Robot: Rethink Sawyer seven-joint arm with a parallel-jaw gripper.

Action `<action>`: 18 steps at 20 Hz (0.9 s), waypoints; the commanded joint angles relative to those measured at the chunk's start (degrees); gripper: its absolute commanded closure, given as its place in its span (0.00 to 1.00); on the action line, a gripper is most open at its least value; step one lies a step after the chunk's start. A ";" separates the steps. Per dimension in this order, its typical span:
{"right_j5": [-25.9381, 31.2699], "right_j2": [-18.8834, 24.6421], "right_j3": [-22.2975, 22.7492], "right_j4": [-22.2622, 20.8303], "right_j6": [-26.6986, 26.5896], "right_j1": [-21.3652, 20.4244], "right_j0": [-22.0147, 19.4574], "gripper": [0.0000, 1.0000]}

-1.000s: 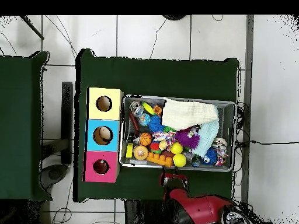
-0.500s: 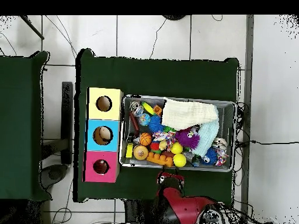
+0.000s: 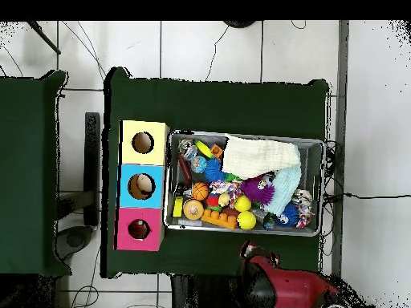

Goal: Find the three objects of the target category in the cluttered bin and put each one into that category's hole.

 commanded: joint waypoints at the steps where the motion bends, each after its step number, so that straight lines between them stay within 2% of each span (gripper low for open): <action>1: 20.06 12.74 -5.37 1.69 -12.24 -8.79 -4.77 0.00; 6: 23.32 18.75 -5.64 -0.16 -13.28 -9.57 -8.52 0.00; 9: 23.33 20.77 -5.71 -1.62 -13.05 -9.95 -9.62 0.00; 11: 17.58 24.79 -4.36 -4.06 -12.74 -10.30 -12.54 0.00; 12: 11.61 27.11 -3.70 -6.86 -11.27 -10.18 -14.08 0.00; 13: 8.37 27.56 -3.82 -8.71 -9.98 -9.94 -14.26 0.00; 14: 1.19 23.88 -5.56 -13.04 -6.59 -9.44 -11.17 0.00; 15: -2.03 21.43 -6.56 -14.52 -4.91 -8.78 -9.34 0.00; 16: -7.13 17.11 -8.25 -15.56 -3.13 -7.23 -6.52 0.00; 17: -7.98 16.68 -8.63 -15.94 -2.85 -6.65 -6.41 0.00; 18: -3.68 21.87 -7.41 -16.54 -3.61 -6.67 -10.55 0.00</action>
